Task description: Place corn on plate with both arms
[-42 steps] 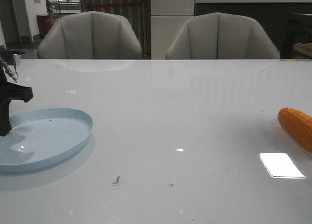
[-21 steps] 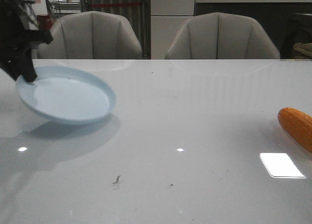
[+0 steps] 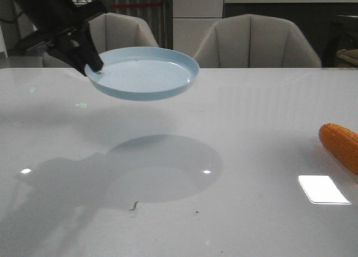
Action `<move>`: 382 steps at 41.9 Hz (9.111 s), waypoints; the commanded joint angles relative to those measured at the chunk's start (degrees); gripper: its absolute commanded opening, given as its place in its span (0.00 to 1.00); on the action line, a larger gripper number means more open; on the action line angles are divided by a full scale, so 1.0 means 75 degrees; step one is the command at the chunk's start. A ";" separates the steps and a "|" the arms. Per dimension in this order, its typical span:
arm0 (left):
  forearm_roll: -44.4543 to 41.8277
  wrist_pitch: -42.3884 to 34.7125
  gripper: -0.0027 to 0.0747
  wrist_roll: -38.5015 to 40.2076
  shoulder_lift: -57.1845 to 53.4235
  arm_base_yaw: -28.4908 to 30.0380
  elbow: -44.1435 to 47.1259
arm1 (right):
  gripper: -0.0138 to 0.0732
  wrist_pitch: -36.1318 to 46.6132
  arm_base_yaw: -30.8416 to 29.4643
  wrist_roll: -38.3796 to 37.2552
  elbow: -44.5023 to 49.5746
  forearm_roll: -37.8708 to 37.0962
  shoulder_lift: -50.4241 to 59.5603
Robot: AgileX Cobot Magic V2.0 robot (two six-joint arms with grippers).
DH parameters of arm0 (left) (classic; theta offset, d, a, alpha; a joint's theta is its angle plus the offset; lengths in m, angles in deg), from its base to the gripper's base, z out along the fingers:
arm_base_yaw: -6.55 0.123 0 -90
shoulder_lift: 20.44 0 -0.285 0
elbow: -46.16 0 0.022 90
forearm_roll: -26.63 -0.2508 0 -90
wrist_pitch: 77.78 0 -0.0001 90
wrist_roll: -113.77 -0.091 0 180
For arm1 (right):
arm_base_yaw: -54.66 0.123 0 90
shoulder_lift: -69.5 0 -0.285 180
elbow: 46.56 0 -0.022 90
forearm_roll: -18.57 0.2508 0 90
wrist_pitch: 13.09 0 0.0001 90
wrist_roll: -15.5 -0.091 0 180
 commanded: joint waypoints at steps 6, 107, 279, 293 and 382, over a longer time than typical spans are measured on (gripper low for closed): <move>0.0340 -0.0149 0.16 0.0018 -0.0077 -0.0803 -0.0230 | 0.68 0.0519 -0.0021 -0.0009 -0.0295 0.0018 0.0107; -0.3194 -0.3868 0.59 0.0018 -0.6541 0.1110 0.5721 | 0.84 -0.4549 -0.0197 -0.0009 -0.4961 -0.1016 -0.6088; -0.3205 -0.3905 0.46 0.0018 -0.6541 0.1110 0.5721 | 0.84 -0.3480 -0.0311 0.0433 -0.0950 -0.0383 0.1739; -0.3205 -0.3905 0.20 0.0018 -0.6541 0.1110 0.5721 | 0.84 -0.3480 -0.0311 0.0433 -0.0950 -0.0383 0.1739; -0.3126 -0.9495 0.16 0.0018 -1.5701 0.0846 1.3851 | 0.84 -0.3483 -0.0311 0.0433 -0.0950 -0.0383 0.1731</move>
